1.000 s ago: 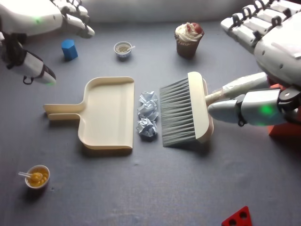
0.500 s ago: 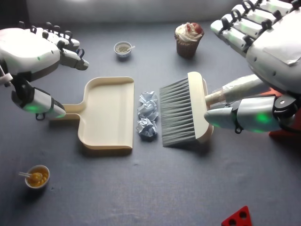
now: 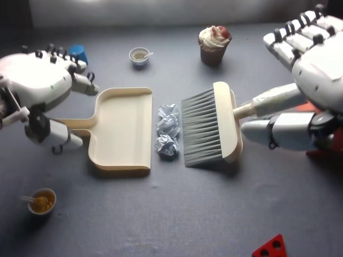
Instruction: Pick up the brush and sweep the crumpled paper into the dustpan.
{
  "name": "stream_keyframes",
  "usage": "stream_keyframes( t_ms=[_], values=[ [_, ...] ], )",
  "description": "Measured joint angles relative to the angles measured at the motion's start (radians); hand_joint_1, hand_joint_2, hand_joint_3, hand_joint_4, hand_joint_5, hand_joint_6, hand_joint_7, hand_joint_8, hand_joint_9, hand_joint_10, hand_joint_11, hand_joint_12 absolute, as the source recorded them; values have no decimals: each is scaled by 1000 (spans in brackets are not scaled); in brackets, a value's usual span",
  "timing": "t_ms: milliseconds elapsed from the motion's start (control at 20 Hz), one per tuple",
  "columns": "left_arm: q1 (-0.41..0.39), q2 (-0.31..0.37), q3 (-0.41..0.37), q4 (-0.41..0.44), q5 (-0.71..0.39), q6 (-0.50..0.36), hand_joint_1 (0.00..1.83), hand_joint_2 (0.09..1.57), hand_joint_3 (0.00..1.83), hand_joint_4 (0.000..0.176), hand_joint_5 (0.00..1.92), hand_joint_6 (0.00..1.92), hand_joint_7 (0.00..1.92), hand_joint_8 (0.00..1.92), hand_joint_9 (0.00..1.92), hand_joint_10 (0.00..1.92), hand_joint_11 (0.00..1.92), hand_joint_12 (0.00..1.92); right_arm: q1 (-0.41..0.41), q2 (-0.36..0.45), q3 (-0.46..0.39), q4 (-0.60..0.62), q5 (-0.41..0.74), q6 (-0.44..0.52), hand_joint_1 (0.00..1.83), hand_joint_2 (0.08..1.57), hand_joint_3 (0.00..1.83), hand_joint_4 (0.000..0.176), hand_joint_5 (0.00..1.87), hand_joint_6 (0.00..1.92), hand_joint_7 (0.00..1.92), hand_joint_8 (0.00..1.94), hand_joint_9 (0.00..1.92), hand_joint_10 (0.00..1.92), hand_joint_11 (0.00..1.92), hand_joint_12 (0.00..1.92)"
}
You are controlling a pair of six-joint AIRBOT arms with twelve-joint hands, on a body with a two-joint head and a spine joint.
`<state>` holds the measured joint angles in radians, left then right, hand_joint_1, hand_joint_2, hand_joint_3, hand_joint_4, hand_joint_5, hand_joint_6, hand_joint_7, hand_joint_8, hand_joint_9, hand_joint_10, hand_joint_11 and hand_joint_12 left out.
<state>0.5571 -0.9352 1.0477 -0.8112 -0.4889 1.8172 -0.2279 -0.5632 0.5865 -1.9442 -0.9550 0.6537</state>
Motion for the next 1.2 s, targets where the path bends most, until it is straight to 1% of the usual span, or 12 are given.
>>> stream_keyframes(
  t_ms=[100,150,200,350,450,600,700,750,850,950,1050,1200],
  values=[
    [25,-10,0,-24,-17,2,787,1009,5,128,437,10,109,3,100,4,119,81,-76,-58,1,-41,-108,4,0,985,15,0,59,6,67,5,67,4,61,8],
    [33,-10,0,-32,-30,0,852,988,0,108,487,9,148,4,121,4,132,90,-134,-95,7,-102,-171,22,0,1001,18,0,69,8,76,7,74,6,75,13],
    [42,-12,3,-35,-51,0,793,1004,7,126,455,3,115,0,108,0,127,89,-177,-124,16,-156,-227,54,0,1011,20,0,64,5,69,3,71,4,79,15],
    [58,-28,30,-45,-83,4,840,999,3,114,505,17,140,7,131,7,132,95,-230,-154,45,-249,-329,110,0,1013,14,0,69,6,78,6,78,6,85,16],
    [64,-36,40,-51,-81,3,823,1004,3,129,508,13,144,7,134,6,129,95,-230,-154,59,-252,-360,157,0,1019,12,0,45,1,51,2,48,3,63,7],
    [64,-49,51,-41,-84,3,814,1020,6,135,535,12,154,11,133,8,140,100,-230,-156,64,-256,-360,176,0,1014,6,0,64,7,73,9,72,11,87,16],
    [72,-65,53,-42,-90,3,834,1024,6,121,560,16,161,9,142,7,147,104,-230,-158,64,-256,-354,179,0,1018,6,0,59,3,68,5,67,6,76,11],
    [76,-71,53,-44,-87,4,817,1035,9,126,547,8,158,6,134,3,134,102,-229,-158,64,-257,-347,180,0,1018,5,0,57,2,68,4,69,6,80,12],
    [79,-78,51,-61,-86,15,852,1028,0,114,551,11,163,6,153,9,86,247,-199,-149,69,-231,-308,182,0,1017,3,0,60,3,74,6,79,9,90,16],
    [79,-80,51,-63,-95,23,837,1023,0,122,566,13,170,5,155,6,88,254,-166,-138,80,-204,-280,182,0,1017,3,0,59,1,70,3,74,5,75,9],
    [85,-92,60,-72,-106,25,860,1023,0,118,594,7,197,4,148,2,82,245,-163,-138,86,-195,-277,182,0,1014,1,0,50,1,64,0,68,2,73,8],
    [94,-106,70,-70,-107,27,875,1018,0,127,603,5,186,0,158,3,75,240,-163,-138,86,-185,-257,170,0,1017,2,0,40,0,50,0,54,0,57,2]
  ],
)
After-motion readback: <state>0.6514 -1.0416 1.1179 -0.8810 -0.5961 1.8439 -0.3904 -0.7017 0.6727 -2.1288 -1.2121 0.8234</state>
